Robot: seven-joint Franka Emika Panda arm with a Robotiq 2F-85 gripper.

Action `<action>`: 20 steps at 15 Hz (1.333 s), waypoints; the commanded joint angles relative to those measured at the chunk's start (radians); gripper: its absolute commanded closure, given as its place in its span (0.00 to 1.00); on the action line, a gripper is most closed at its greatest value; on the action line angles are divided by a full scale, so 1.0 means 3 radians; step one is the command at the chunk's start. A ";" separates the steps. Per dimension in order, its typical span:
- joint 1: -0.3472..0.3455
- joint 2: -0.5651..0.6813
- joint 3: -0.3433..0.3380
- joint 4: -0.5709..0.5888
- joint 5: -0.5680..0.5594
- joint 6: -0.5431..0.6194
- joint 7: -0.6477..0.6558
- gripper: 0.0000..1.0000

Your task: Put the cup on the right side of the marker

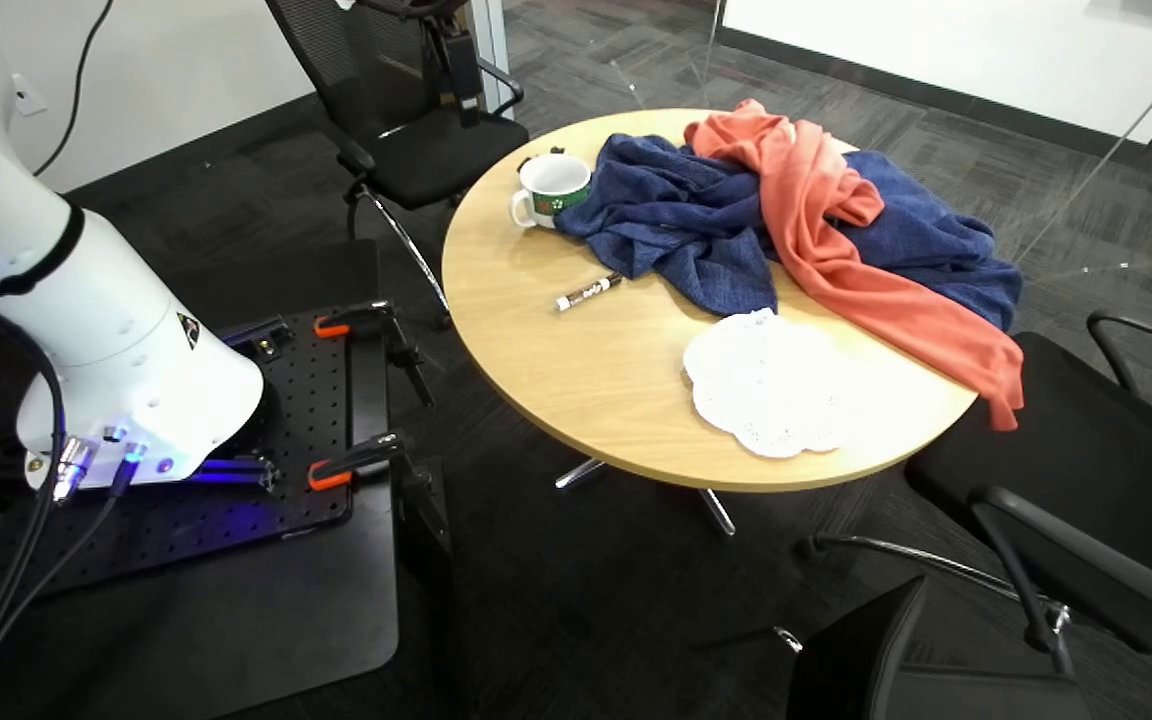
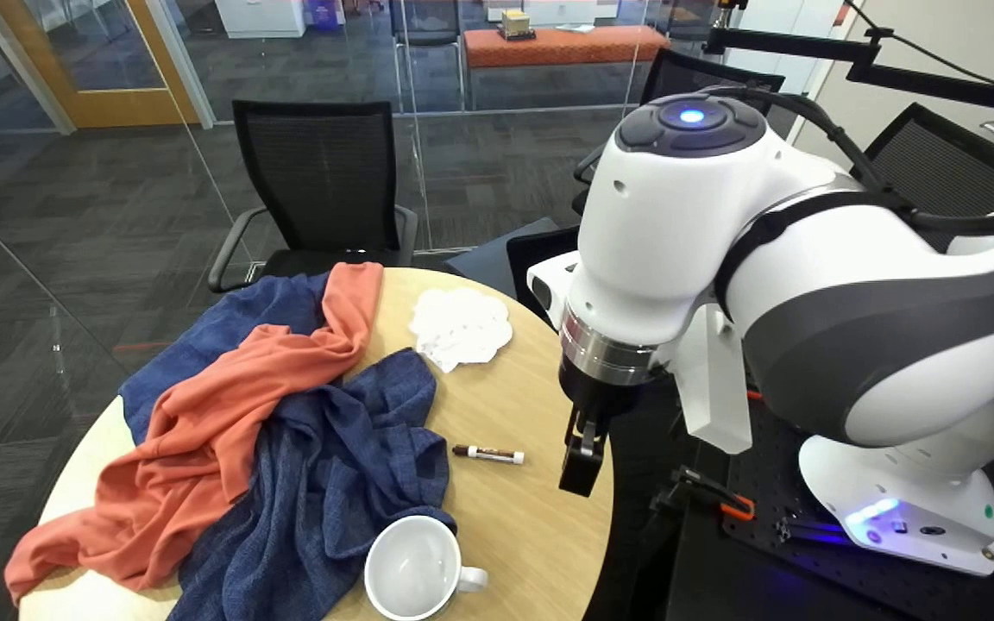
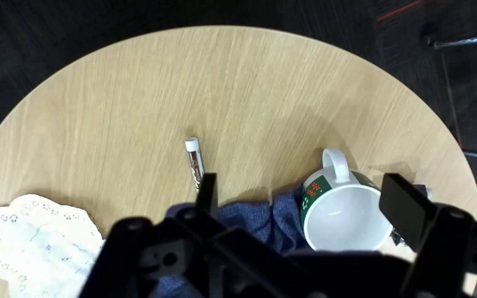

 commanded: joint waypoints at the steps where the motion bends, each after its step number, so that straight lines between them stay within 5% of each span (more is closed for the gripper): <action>1: 0.0031 0.0001 -0.0032 0.0002 -0.0013 -0.0005 0.0008 0.00; 9: -0.0202 0.0576 0.0249 0.0224 -0.0954 0.1002 0.0908 0.00; 15: -0.0273 0.1177 0.0248 0.0672 -0.2032 0.0874 0.1950 0.00; 20: -0.0193 0.1732 0.0145 0.1007 -0.2271 0.0866 0.2174 0.00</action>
